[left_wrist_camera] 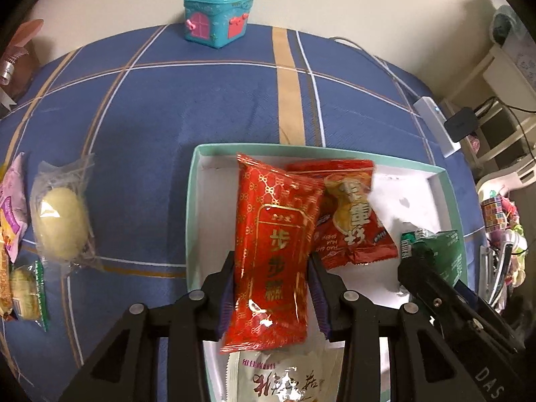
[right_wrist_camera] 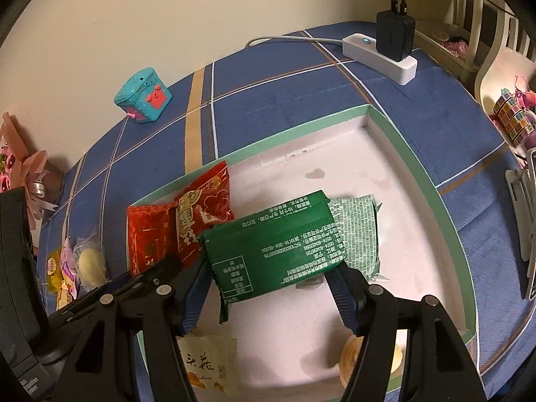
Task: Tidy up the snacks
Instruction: 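Carry the green box and red pack over the white tray and release them inside, then move both tools back to the snack pile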
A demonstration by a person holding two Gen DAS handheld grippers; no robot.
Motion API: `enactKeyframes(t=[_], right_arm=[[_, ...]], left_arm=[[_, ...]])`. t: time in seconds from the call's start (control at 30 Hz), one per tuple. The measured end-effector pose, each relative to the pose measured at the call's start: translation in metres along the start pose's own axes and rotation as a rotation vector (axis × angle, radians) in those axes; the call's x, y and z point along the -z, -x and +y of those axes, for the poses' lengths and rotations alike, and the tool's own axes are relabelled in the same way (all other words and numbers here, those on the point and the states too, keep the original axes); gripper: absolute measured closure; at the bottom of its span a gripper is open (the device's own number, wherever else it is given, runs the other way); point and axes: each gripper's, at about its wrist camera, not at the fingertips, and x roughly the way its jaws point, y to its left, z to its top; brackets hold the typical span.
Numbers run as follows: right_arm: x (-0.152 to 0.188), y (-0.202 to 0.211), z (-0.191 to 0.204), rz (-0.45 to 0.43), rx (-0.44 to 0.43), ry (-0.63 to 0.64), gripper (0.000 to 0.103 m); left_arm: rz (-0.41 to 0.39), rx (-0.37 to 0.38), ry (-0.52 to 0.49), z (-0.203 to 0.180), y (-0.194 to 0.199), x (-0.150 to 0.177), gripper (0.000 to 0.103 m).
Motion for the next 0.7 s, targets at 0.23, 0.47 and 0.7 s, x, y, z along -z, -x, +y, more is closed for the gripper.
enactKeyframes(t=[0.23, 0.47, 0.7], right_arm=[[0.000, 0.006, -0.001, -0.009, 0.008, -0.002, 0.035], [0.000, 0.017, 0.002, -0.013, 0.017, -0.002, 0.035], [0.008, 0.021, 0.007, 0.015, 0.052, 0.018, 0.031]], left_arm=[[0.001, -0.005, -0.005, -0.001, 0.014, 0.000, 0.052], [0.038, -0.061, 0.020, 0.008, 0.026, 0.003, 0.051], [0.035, -0.128, 0.079, 0.032, 0.040, 0.007, 0.027]])
